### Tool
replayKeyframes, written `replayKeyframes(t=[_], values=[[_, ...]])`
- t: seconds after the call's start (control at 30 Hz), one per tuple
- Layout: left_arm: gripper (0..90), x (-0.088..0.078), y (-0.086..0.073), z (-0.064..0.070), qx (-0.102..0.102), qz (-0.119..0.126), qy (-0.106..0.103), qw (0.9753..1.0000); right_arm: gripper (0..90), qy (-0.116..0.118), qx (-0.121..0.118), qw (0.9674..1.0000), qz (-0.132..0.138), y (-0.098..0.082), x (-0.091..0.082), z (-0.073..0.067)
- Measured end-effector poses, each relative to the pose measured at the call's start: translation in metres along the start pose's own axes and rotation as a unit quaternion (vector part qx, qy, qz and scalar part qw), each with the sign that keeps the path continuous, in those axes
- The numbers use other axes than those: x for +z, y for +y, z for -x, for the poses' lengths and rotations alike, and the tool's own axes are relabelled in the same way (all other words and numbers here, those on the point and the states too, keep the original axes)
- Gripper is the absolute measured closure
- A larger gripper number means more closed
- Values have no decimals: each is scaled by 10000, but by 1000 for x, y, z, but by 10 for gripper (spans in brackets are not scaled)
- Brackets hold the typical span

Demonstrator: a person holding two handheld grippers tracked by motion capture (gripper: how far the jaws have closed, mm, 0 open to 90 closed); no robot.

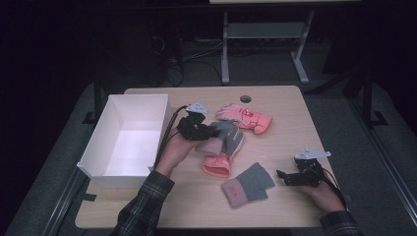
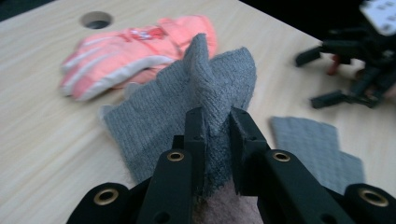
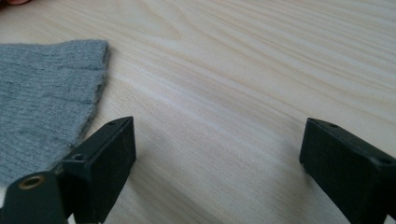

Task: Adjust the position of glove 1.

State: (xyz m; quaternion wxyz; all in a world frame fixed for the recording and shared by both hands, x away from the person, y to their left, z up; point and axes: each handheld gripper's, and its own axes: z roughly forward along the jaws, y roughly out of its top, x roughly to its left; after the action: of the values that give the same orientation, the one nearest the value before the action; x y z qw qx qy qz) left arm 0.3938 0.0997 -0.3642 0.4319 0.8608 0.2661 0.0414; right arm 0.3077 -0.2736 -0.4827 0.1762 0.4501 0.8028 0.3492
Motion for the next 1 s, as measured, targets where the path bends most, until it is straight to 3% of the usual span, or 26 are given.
replayKeyframes(t=[0.13,0.33,0.43,0.53,0.57,0.6,0.63,0.73,0.77,0.8,1.0], values=[[781,3,-3,13,146,37,-290,9995,98,7,-6,10000,-1,0,0,0],[781,9,-9,31,475,-4,-693,9965,97,7,-7,10000,-3,0,0,0],[780,15,-9,43,748,-99,-916,9929,96,11,-9,10000,-1,0,0,0],[780,18,-10,49,789,-87,-1047,9913,95,13,-12,10000,-5,0,0,0],[780,22,-11,55,923,-117,-1157,9889,94,14,-13,10000,-4,0,0,0],[780,22,-11,55,923,-117,-1157,9889,93,16,-12,10000,-6,0,0,0],[780,28,-11,62,1016,-161,-1277,9865,92,21,-22,10000,-7,0,0,0],[780,35,-12,70,1070,-194,-1371,9846,91,21,-24,10000,-9,0,0,0],[779,43,-13,77,1179,-258,-1461,9819,91,22,-28,10000,-8,0,0,0],[779,43,-13,77,1179,-258,-1461,9819,91,22,-28,10000,-8,0,0,0],[777,65,-19,90,1404,-448,-1623,9757,90,28,-33,10000,-9,0,0,0]])
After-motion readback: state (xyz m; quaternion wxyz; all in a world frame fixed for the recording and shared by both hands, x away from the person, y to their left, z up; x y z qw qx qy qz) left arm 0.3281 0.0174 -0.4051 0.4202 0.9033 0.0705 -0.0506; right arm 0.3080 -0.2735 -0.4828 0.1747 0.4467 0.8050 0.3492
